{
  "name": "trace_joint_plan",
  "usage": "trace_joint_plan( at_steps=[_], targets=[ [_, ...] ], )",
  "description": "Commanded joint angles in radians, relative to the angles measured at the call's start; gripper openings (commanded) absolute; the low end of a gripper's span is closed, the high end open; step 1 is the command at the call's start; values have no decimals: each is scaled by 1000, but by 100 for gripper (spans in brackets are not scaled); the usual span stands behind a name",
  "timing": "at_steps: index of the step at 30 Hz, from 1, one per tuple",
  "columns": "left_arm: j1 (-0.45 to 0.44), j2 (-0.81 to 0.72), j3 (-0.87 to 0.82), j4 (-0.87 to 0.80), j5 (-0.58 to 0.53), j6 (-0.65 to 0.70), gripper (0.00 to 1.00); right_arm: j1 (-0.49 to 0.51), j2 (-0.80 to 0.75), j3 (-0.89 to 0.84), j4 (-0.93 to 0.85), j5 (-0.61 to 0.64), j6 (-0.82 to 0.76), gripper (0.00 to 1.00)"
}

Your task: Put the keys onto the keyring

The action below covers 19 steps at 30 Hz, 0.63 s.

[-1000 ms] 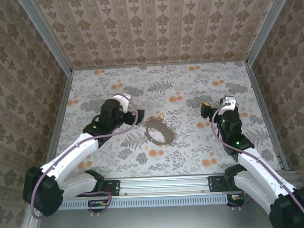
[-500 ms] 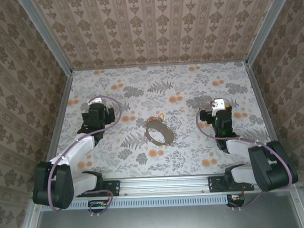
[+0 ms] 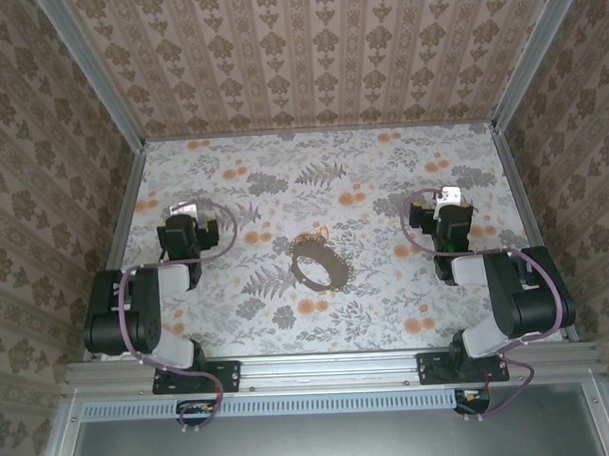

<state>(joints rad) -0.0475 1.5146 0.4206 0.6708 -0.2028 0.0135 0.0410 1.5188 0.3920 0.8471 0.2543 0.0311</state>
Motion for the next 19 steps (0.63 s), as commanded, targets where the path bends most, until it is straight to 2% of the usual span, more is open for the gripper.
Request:
trace_joint_plan(
  at_steps=[1,19],
  targets=[
    [31,13,-32,201,138,12,100,0,9,1,35,-26,33,100],
    [40,15,-23,183,164,13,100,2,16,0,43,-55,19,100]
  ],
)
